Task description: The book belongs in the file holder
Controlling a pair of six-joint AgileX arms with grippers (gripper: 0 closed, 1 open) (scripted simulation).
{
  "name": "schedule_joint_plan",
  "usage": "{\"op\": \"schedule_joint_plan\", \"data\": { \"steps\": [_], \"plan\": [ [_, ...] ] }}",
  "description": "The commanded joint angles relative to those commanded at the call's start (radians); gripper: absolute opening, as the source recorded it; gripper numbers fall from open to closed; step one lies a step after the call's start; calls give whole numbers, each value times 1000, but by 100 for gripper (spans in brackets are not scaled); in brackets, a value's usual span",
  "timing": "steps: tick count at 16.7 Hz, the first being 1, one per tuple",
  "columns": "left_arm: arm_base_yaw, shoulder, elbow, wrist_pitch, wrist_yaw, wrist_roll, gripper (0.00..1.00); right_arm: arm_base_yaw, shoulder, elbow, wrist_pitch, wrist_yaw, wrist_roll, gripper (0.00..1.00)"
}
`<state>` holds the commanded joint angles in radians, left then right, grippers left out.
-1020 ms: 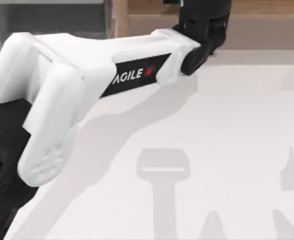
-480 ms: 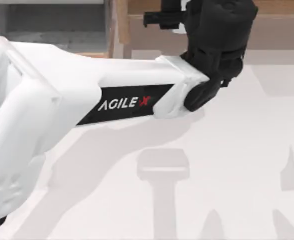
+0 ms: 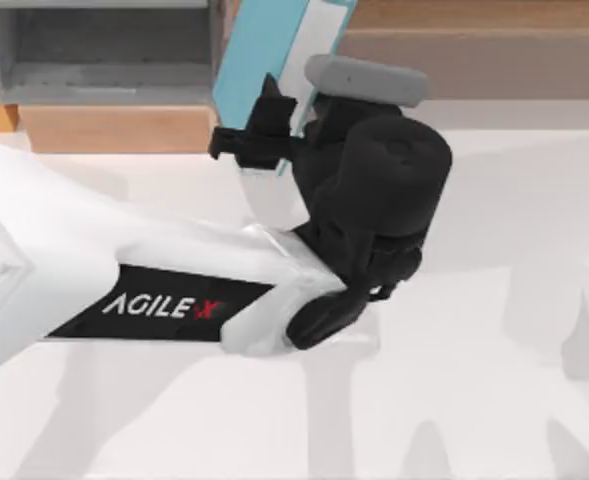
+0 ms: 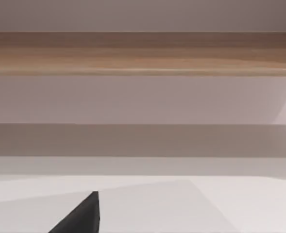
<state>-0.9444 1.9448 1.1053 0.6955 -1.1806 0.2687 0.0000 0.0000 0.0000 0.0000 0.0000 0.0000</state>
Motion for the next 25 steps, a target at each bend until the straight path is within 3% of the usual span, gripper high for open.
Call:
{"op": "schedule_joint_plan", "data": {
  "steps": [4, 9, 12, 21, 25],
  "plan": [
    [42, -71, -225, 28, 5, 154, 0, 0, 0, 0, 0, 0, 0, 100],
    [181, -132, -390, 54, 140, 412, 0, 0, 0, 0, 0, 0, 0, 100],
    [299, -162, -422, 65, 285, 592, 0, 0, 0, 0, 0, 0, 0, 100],
    [627, -196, -387, 68, 821, 1105, 0, 0, 0, 0, 0, 0, 0, 100],
    [702, -181, -368, 60, 980, 1241, 0, 0, 0, 0, 0, 0, 0, 100]
  ]
}}
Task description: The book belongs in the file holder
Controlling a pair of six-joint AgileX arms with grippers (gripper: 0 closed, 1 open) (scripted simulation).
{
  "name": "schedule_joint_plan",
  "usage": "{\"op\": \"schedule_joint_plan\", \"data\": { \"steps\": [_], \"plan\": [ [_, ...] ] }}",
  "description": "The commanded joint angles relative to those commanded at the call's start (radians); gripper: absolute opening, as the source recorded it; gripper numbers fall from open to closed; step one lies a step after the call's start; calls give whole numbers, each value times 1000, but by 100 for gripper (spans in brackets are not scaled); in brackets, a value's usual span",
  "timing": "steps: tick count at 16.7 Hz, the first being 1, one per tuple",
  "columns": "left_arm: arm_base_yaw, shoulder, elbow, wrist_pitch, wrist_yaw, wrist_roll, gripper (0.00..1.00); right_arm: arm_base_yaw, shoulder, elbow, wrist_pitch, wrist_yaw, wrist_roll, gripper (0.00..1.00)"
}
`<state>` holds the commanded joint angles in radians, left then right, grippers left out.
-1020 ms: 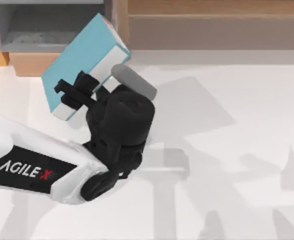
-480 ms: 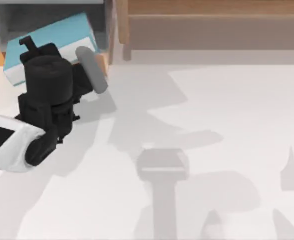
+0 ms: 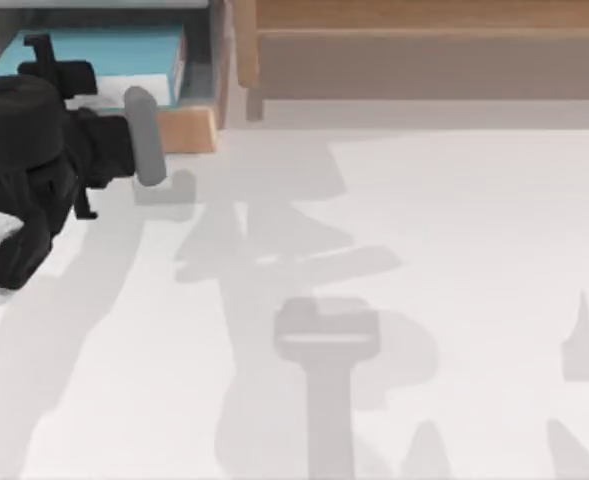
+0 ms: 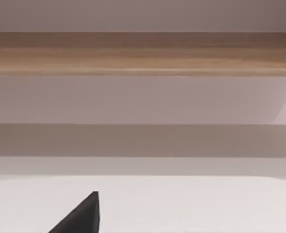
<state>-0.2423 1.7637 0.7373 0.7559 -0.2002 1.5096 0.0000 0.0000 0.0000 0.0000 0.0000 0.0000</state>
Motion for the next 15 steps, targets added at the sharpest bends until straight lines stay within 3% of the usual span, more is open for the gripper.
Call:
{"op": "schedule_joint_plan", "data": {
  "steps": [8, 15],
  "plan": [
    [8, 5, 3, -1, 24, 22, 0, 0, 0, 0, 0, 0, 0, 100],
    [26, 108, 118, -11, 41, 26, 0, 0, 0, 0, 0, 0, 0, 100]
  ]
}}
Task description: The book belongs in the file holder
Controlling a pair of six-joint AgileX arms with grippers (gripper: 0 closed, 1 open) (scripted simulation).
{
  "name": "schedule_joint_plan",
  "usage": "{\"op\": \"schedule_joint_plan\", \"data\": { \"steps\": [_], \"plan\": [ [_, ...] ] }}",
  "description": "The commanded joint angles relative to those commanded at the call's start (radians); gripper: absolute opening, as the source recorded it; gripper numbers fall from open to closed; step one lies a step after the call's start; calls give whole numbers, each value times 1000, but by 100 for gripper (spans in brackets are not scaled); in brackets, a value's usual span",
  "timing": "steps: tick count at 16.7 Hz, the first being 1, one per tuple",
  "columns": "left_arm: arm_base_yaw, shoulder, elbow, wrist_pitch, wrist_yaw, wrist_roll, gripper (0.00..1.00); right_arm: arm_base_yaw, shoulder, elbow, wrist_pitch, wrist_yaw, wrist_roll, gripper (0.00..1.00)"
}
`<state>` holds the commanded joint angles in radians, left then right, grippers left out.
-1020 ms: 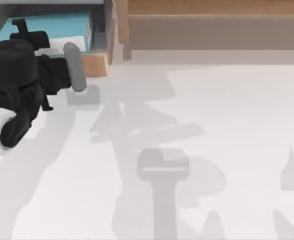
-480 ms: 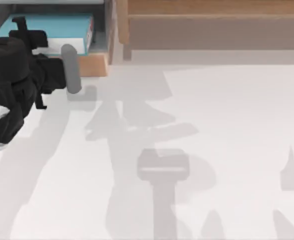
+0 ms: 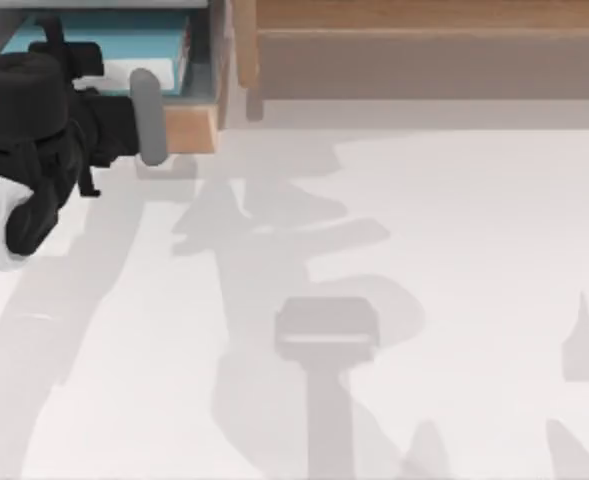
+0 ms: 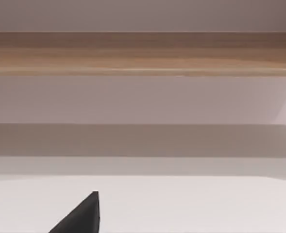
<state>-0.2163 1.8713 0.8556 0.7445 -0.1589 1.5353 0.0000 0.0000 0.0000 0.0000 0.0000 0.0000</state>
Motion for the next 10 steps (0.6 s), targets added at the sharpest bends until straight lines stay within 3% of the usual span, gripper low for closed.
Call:
{"op": "schedule_joint_plan", "data": {
  "steps": [4, 10],
  "plan": [
    [1, 2, 2, -1, 1, 0, 0, 0, 0, 0, 0, 0, 0, 100],
    [1, 2, 2, -1, 1, 0, 45, 0, 0, 0, 0, 0, 0, 100]
  ]
}}
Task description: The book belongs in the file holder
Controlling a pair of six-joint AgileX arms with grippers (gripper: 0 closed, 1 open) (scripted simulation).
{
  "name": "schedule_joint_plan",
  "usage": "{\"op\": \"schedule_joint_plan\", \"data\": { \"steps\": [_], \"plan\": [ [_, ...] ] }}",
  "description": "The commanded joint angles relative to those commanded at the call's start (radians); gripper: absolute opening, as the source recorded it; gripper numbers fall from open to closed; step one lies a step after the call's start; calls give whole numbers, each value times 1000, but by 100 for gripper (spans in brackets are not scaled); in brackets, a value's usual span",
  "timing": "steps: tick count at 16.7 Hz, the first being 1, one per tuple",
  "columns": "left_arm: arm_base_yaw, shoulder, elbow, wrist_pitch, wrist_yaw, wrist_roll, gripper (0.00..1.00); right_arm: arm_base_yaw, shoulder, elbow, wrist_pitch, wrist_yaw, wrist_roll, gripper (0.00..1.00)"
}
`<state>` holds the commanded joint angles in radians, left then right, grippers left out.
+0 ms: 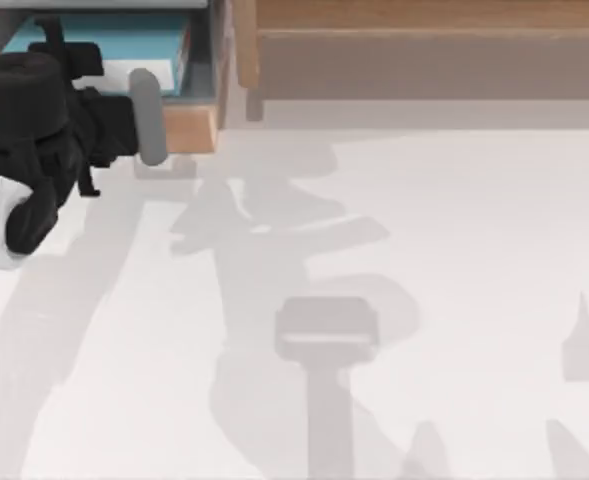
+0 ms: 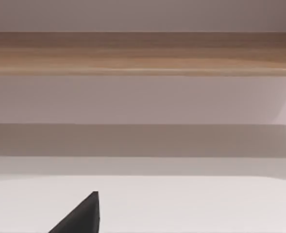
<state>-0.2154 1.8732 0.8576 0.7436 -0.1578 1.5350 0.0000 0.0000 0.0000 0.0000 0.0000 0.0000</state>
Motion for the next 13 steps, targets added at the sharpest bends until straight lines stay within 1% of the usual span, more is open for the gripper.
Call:
{"op": "schedule_joint_plan", "data": {
  "steps": [7, 8, 13],
  "plan": [
    [0, 0, 0, 0, 0, 0, 98, 0, 0, 0, 0, 0, 0, 100],
    [0, 0, 0, 0, 0, 0, 100, 0, 0, 0, 0, 0, 0, 100],
    [0, 0, 0, 0, 0, 0, 100, 0, 0, 0, 0, 0, 0, 100]
  ]
}}
